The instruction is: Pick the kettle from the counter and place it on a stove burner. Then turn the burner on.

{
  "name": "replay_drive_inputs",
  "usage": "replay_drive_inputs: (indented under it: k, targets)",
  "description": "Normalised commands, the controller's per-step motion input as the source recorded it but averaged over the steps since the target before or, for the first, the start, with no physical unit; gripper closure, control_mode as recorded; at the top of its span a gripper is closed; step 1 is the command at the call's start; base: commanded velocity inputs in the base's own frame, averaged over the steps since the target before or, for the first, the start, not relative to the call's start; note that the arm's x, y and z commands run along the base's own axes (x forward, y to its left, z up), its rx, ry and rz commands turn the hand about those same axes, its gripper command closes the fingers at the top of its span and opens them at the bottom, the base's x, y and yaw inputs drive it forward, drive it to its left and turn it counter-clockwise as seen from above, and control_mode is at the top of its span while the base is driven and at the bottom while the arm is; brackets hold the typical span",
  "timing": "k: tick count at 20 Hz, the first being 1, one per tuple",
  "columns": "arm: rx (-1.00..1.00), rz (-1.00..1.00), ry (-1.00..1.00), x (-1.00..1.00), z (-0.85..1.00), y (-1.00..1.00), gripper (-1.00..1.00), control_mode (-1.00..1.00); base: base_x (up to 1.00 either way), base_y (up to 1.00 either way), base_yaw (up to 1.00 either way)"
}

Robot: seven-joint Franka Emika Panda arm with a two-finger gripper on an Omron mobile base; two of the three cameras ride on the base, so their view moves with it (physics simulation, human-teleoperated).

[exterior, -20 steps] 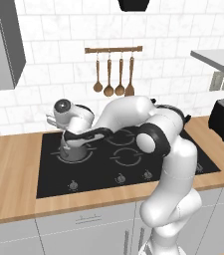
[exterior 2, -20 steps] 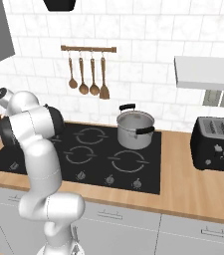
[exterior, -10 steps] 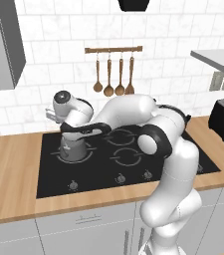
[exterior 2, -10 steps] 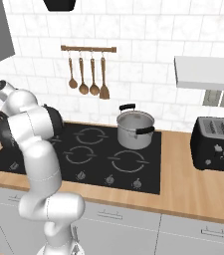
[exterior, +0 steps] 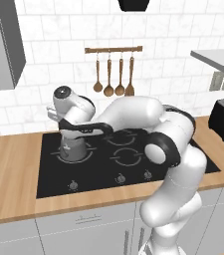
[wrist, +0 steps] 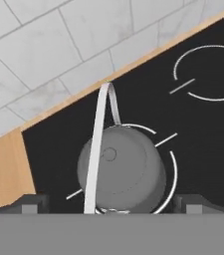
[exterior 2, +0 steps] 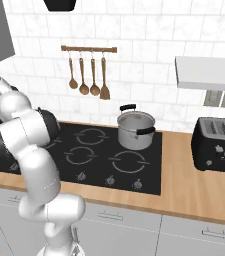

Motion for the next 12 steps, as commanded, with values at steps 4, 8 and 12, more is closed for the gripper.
replay_drive_inputs:
  k: [4,8,12]
  targets:
    - [0.0,0.0,0.0,-0.7,0.0,-0.39,-1.0,-1.0,0.0,0.0,0.0]
    - [0.03,0.0,0.0,-0.85,0.0,-0.34,-1.0,-1.0,0.0,0.0,0.0]
    - [0.05,0.04,0.02,-0.87,0.0,-0.11,-1.0,-1.0,0.0,0.0,0.0]
